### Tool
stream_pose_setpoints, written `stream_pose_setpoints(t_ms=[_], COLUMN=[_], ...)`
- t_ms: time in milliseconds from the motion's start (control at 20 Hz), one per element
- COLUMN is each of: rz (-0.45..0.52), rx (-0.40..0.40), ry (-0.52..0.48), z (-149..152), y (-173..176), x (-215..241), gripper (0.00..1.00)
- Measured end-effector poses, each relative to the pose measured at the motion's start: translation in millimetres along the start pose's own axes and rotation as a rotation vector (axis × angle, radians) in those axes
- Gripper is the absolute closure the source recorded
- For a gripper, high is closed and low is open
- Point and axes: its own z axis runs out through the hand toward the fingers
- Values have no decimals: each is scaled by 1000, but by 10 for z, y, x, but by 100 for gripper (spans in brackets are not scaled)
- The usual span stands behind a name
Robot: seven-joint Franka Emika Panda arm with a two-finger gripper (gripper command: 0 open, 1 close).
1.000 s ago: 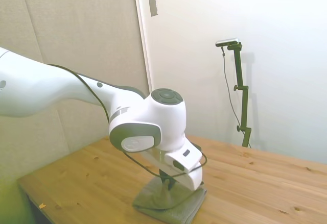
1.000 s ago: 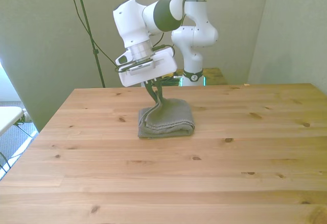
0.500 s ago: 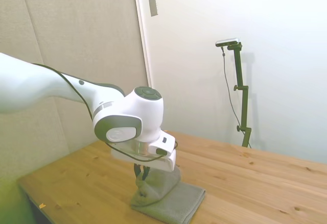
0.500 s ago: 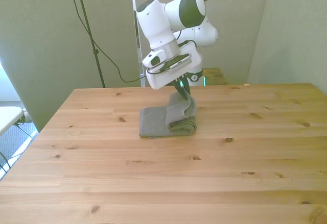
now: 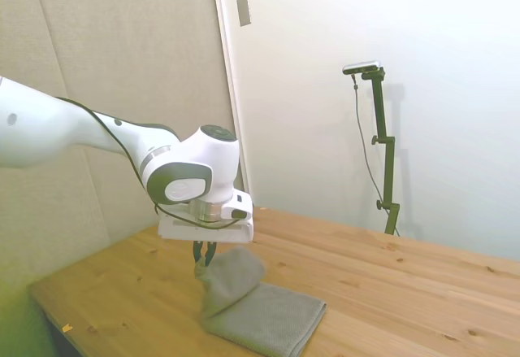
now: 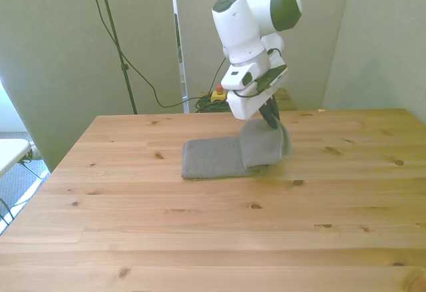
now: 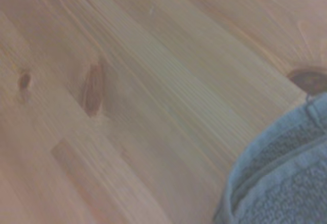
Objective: Unfold the towel
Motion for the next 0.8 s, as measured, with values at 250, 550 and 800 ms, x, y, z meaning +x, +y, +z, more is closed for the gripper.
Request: stream_pose_setpoints(t_ms=[250,550,800], rz=[-24,4,21], rx=[-2,2,15], ry=[-7,9,-46], z=[76,99,273], y=[-253,-719,-849], x=[289,640,891], gripper=[100,100,0])
